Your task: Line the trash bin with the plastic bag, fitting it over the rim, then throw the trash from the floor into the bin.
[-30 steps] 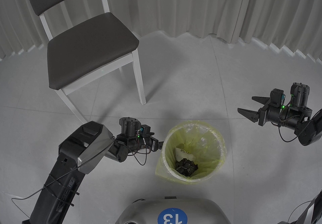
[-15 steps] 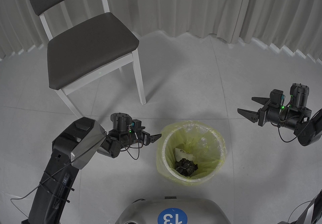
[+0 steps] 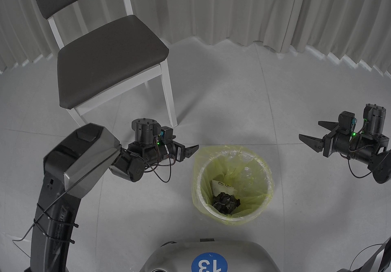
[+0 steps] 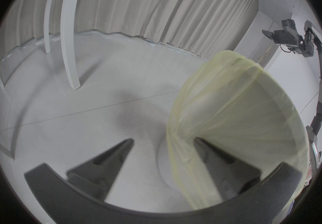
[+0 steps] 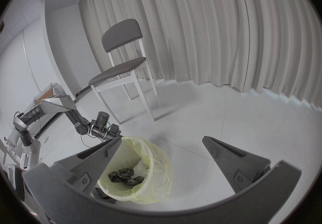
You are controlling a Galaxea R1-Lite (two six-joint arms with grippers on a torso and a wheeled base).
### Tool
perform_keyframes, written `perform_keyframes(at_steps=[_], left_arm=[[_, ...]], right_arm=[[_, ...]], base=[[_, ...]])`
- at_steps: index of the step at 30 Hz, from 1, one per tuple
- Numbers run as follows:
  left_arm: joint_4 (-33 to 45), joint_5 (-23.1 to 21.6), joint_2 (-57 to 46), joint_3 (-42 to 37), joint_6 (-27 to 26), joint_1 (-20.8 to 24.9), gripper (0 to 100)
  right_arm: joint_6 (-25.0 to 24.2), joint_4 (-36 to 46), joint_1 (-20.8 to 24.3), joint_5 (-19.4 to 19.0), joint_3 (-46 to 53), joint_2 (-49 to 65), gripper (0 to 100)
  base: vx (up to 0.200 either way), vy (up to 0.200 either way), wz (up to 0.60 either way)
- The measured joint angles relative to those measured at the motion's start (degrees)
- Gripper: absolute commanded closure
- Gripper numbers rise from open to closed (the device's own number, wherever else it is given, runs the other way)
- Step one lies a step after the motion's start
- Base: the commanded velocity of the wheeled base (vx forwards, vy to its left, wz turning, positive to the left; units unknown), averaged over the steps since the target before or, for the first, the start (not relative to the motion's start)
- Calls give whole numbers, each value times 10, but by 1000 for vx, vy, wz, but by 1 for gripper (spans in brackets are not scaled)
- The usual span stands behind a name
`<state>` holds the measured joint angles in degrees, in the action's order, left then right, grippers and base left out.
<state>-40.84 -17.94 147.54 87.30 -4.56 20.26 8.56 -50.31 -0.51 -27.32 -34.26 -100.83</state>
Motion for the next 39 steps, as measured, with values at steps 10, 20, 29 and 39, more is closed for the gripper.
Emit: perform_keyframes(at_steps=[10, 20, 29, 39], left_arm=[[2, 63, -137, -111, -7, 26, 0], [10, 192, -233, -214, -9, 39, 0], [21, 258, -311, -346, 14, 52, 0], [-20, 269, -367, -438, 75, 67, 0]], right_arm=[[19, 99, -41, 78, 22, 101, 0], [109, 127, -87, 177, 66, 182, 0], [78, 129, -83, 180, 143, 223, 0], [-164, 84, -9, 150, 163, 185, 0]], base=[[0, 0, 0], [0, 0, 0], [0, 0, 0], [0, 0, 0]])
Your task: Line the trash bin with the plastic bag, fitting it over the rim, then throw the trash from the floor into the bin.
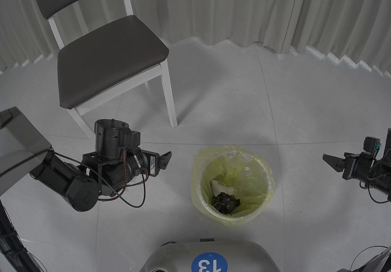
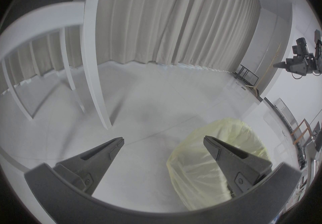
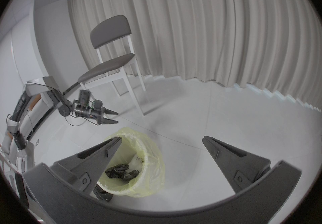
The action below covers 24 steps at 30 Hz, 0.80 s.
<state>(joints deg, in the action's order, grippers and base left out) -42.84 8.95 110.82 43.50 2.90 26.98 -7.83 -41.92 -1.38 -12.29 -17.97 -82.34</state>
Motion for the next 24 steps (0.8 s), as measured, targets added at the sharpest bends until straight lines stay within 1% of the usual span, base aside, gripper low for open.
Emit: perform_keyframes(at_steps=[2, 5, 7, 11, 14, 17, 24], left_arm=[[-27, 0, -7, -14, 6, 2, 0], [-55, -1, -21, -29, 9, 5, 0], [-64, -3, -33, -33, 9, 6, 0], [-72, -17, -66, -27, 7, 6, 0], [-59, -26, -92, -9, -4, -3, 0], [-29, -31, -122, 7, -20, -20, 0], [-17, -35, -199, 16, -23, -62, 0]], right_arm=[[-9, -41, 10, -6, 0, -18, 0], [-9, -106, 20, -11, 0, -41, 0], [-4, -133, 23, -13, -3, -53, 0], [20, -145, 25, -15, -20, -69, 0], [40, -146, 23, -16, -48, -80, 0], [56, -147, 21, -16, -86, -91, 0], [70, -148, 18, -17, -131, -95, 0]], base=[[0, 0, 0], [0, 0, 0], [0, 0, 0], [0, 0, 0], [0, 0, 0], [0, 0, 0], [0, 0, 0]])
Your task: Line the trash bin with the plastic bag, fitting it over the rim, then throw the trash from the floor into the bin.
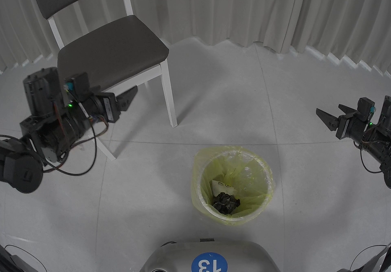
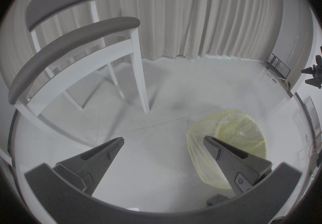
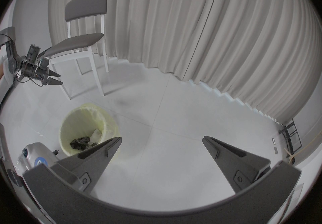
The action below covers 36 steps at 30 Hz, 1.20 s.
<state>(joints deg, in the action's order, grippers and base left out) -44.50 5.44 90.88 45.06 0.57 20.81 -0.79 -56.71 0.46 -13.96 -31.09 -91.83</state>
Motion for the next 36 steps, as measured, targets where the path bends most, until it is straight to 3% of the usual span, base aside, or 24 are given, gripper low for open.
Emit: perform_keyframes(at_steps=[6, 14, 19, 26, 36], left_arm=[[20, -11, -81, -3, 0, -29, 0], [77, -81, -156, 42, -5, -75, 0], [98, -92, -167, 104, -5, -88, 0], [205, -96, -193, 185, -7, -92, 0], [293, -97, -287, 217, -49, -92, 0]], right_arm=[[3, 1, -3, -4, -17, 33, 0], [3, 24, -8, -16, -99, 81, 0], [3, 104, -10, -18, -164, 103, 0], [3, 231, -14, -19, -243, 159, 0], [-1, 379, -15, -20, -320, 280, 0]], base=[[0, 0, 0], [0, 0, 0], [0, 0, 0], [0, 0, 0], [0, 0, 0]])
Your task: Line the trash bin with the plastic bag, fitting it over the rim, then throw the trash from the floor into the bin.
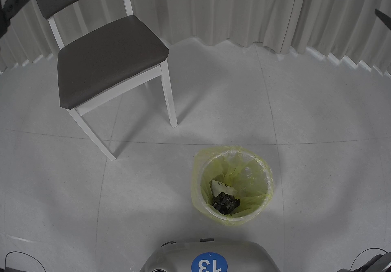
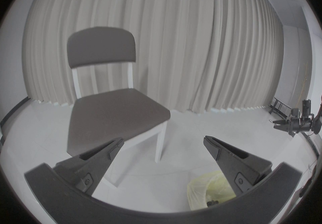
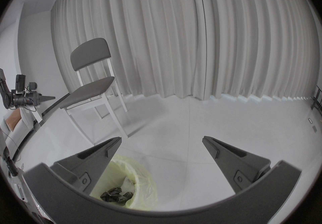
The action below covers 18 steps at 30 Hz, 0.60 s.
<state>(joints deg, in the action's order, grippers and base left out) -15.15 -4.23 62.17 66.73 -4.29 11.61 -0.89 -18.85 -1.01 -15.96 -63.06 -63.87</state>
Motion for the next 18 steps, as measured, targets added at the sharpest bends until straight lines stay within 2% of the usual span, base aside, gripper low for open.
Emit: perform_keyframes(at_steps=[7, 13, 18], left_arm=[[10, 2, -76, -27, -19, -4, 0], [16, -1, -135, -67, -22, -27, 0], [62, -2, -190, -86, -22, -43, 0]], right_arm=[[-1, 76, 5, 0, -4, 95, 0], [-1, 134, 6, 0, 3, 170, 0], [1, 186, 6, 0, 5, 228, 0]], base=[[0, 0, 0], [0, 0, 0], [0, 0, 0]])
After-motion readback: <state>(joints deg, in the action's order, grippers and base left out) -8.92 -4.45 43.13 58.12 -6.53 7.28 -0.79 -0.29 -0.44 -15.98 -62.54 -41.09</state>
